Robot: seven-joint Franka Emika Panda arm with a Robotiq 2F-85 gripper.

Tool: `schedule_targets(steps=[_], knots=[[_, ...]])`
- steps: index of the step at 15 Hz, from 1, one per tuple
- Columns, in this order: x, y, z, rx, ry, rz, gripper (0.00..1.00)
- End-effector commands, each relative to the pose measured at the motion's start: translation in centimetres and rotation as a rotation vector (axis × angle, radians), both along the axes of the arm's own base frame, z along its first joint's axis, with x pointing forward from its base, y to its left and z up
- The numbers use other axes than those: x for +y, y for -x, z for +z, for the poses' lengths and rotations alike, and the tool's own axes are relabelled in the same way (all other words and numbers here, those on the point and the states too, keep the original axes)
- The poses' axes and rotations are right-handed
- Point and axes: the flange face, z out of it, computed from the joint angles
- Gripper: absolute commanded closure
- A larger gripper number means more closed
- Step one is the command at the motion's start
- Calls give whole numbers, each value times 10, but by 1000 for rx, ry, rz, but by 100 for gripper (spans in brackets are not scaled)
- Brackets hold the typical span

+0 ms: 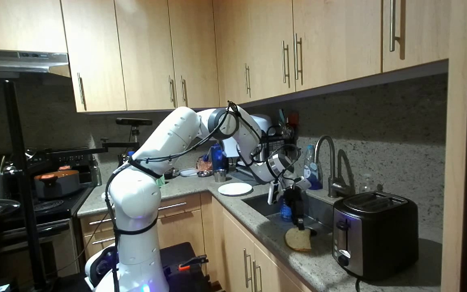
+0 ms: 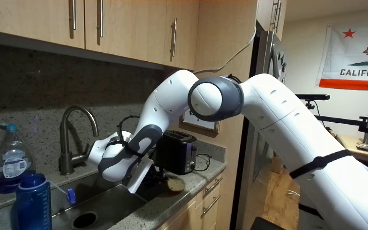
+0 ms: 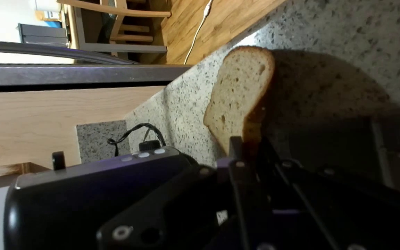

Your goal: Put the slice of bread in the toaster, push the lever on the toaster down

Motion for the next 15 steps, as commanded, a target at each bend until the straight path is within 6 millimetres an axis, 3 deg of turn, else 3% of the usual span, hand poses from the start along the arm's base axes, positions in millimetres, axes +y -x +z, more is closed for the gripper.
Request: schedule_targets(steps=[1,6,15], knots=[[-1,-7,18,-50,-14,-16,97],[-2,-14,36,-87,-35,-8,97],[18,-9,141,-247,-232,243,97]])
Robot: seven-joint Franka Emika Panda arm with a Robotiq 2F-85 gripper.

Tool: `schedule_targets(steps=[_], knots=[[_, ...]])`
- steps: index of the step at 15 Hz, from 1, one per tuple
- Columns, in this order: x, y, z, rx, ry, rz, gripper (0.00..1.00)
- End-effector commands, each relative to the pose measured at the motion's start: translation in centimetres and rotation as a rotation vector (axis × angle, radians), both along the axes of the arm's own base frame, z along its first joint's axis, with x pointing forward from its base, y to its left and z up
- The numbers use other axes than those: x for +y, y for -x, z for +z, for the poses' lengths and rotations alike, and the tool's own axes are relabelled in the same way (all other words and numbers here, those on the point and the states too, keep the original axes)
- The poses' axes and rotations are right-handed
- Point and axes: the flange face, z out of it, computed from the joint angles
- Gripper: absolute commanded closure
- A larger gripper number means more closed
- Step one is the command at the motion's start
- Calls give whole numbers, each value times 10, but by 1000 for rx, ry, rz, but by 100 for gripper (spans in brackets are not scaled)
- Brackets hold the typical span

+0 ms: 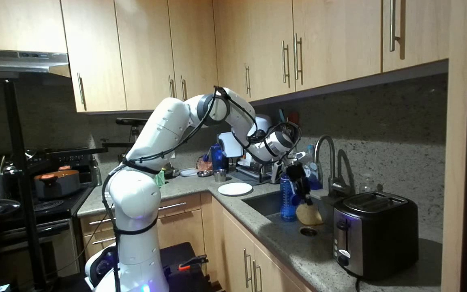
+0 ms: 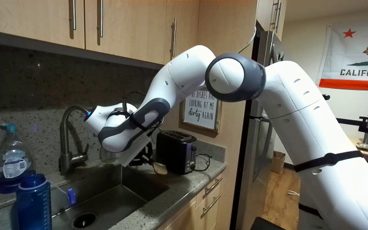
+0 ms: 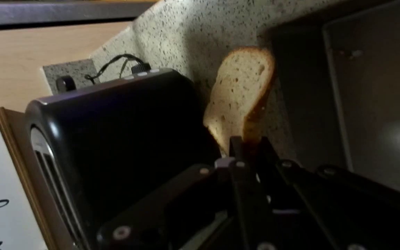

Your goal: Put the slice of bread in the toaster, push the lever on the toaster down

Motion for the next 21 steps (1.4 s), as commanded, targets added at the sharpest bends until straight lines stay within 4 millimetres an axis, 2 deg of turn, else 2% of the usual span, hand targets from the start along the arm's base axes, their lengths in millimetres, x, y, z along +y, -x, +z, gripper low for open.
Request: schedule_targets(steps=[1,7,12,16,18,19,21], knots=[[-1,26,43,-29,-76,147,97],[-14,60,86,-38,-166,339,97],[-22,73,116,-79,-225,474,97],[-23,79,128,-122,-243,510,97],[-16,80,130,-143,-232,523,97],[-20,69,125,-121,-228,497,88],[-17,71,127,-127,-230,505,88]])
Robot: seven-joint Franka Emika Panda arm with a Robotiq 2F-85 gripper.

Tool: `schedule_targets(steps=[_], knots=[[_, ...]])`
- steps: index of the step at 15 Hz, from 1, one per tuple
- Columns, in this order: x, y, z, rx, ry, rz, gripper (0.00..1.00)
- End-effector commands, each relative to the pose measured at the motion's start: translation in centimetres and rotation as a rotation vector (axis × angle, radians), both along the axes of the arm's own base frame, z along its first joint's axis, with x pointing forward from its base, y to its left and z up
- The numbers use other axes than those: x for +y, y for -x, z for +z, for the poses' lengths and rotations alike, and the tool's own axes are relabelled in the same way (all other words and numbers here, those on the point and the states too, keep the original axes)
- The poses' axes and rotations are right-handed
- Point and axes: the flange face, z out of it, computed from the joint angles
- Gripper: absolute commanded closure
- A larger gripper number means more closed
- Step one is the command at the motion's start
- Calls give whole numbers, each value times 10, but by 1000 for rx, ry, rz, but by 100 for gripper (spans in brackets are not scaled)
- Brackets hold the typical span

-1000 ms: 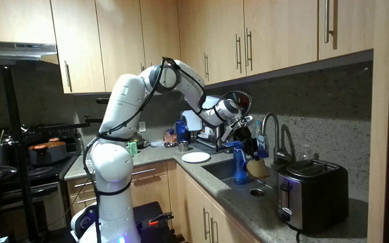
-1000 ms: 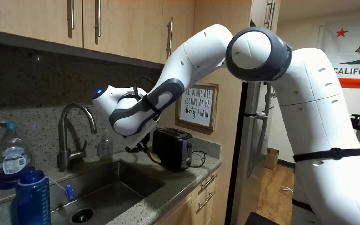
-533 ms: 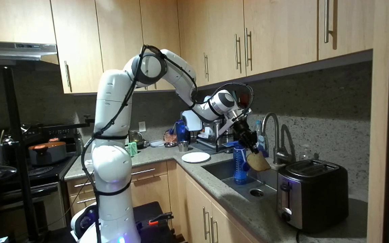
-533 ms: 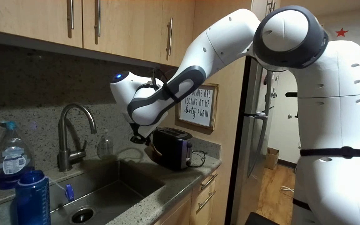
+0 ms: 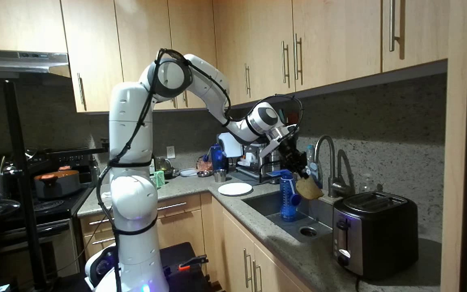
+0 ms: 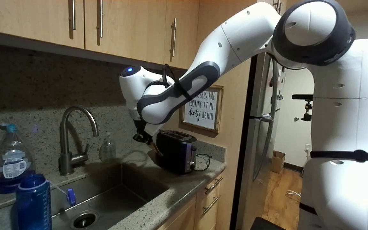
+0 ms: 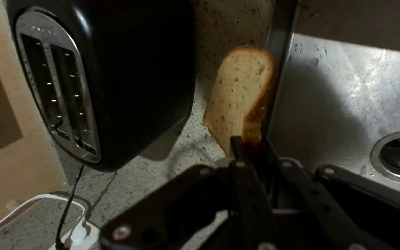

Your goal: Put the slice of bread in the toaster, push the lever on the toaster down

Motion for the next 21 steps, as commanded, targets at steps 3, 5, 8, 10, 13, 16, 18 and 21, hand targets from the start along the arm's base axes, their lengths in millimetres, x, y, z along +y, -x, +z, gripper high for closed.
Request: schedule_targets(steps=[3,5,8,10,13,16,18,21], knots=[[1,-1,1,-4,-22,1,97],[-8,0,9,-18,-71,-16,97],[-31,6,24,-50,-146,-55,97],[-54,14,36,-64,-174,-74,97],[-91,30,53,-62,-169,-78,97],[-114,42,67,-80,-185,-62,97],[-125,49,80,-98,-193,-14,97],[-141,57,99,-164,-215,75,97]])
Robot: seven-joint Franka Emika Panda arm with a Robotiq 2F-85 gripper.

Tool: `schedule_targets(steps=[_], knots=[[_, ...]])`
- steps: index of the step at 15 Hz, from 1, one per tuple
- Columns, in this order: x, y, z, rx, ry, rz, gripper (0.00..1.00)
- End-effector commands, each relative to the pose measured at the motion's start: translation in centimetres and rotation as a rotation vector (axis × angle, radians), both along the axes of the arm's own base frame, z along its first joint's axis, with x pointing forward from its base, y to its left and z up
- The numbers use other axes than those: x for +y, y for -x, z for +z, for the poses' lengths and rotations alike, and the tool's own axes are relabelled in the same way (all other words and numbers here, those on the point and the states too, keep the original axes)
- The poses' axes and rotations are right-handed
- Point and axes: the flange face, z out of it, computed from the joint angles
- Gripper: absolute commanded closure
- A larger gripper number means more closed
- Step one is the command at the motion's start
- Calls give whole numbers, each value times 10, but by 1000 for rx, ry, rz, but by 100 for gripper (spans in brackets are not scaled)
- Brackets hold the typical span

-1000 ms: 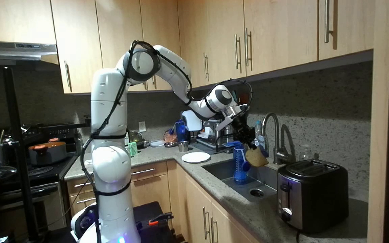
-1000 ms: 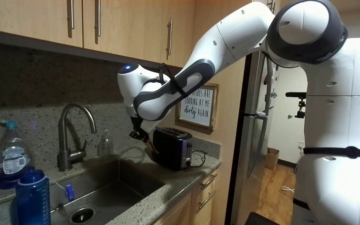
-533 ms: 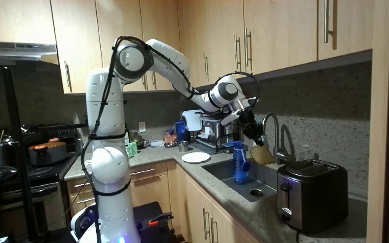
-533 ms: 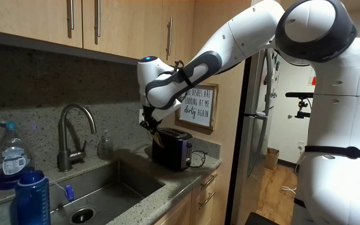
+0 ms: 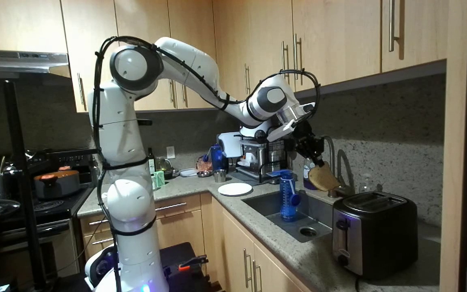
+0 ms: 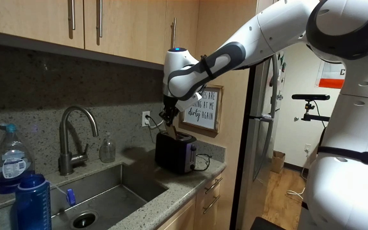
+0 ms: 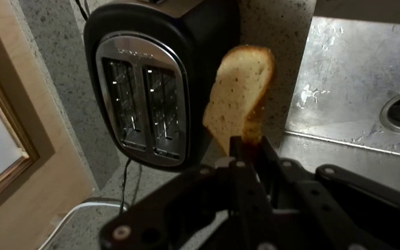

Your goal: Put the slice of bread in the toaster, push the lever on the toaster down

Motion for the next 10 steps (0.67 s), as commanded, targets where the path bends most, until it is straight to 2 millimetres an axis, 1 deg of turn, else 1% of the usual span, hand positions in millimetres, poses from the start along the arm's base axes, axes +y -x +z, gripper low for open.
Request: schedule_targets(steps=[1,3,5,6,9,10], knots=[[-16,20,21,-94,-33,108,97],[-20,23,28,-133,-55,160,97],[-16,25,30,-128,-63,154,97],[-21,15,27,-113,-57,135,88],[-18,17,28,-114,-57,140,88],[-17,17,28,-113,-57,142,97]])
